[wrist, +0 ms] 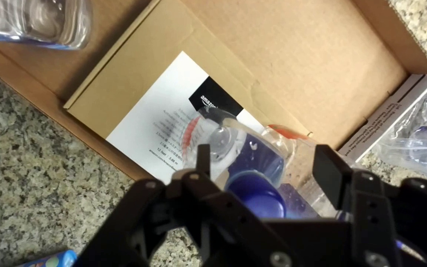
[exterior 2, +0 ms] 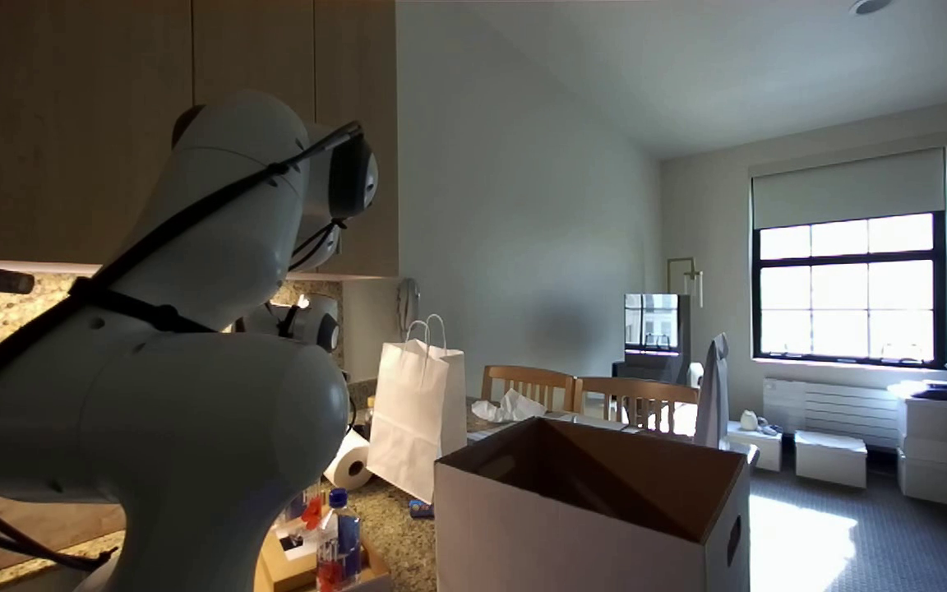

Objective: Put one water bottle in the white storage box.

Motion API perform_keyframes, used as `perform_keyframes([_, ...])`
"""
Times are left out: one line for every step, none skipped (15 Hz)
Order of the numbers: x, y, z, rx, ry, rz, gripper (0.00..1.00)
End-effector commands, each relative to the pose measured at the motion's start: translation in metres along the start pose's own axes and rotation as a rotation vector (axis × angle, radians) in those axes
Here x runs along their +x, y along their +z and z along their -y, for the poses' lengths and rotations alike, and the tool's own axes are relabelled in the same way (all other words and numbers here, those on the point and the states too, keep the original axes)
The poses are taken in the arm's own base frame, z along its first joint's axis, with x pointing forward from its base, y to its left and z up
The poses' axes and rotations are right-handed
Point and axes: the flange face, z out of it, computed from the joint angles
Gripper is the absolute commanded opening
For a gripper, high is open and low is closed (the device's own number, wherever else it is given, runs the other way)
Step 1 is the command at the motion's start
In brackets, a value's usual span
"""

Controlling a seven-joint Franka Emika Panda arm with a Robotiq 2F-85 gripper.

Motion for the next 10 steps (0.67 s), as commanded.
perform_keyframes([-0.0066, -0.0021, 0.0005, 0.003, 0.005, -0.031, 0.99])
perform_keyframes([-0.0068, -0.0026, 0.0012, -0.001, 0.003, -0.041, 0.94])
perform_keyframes([-0.0066, -0.003, 0.0019, -0.001, 0.0, -0.049, 0.81])
perform_keyframes([-0.0064, -0.0032, 0.0029, -0.001, -0.003, -0.056, 0.69])
perform_keyframes([-0.006, -0.0031, 0.0038, -0.001, -0.007, -0.068, 0.68])
perform_keyframes([-0.0056, -0.003, 0.0048, 0.003, -0.01, -0.076, 0.6])
perform_keyframes([-0.0052, -0.0029, 0.0059, 0.005, -0.012, -0.09, 0.53])
perform_keyframes([-0.0047, -0.0029, 0.0068, 0.004, -0.013, -0.11, 0.47])
perform_keyframes([-0.004, -0.003, 0.0073, 0.003, -0.015, -0.126, 0.4])
perform_keyframes([-0.0034, -0.0035, 0.0075, 0.0, -0.017, -0.149, 0.34])
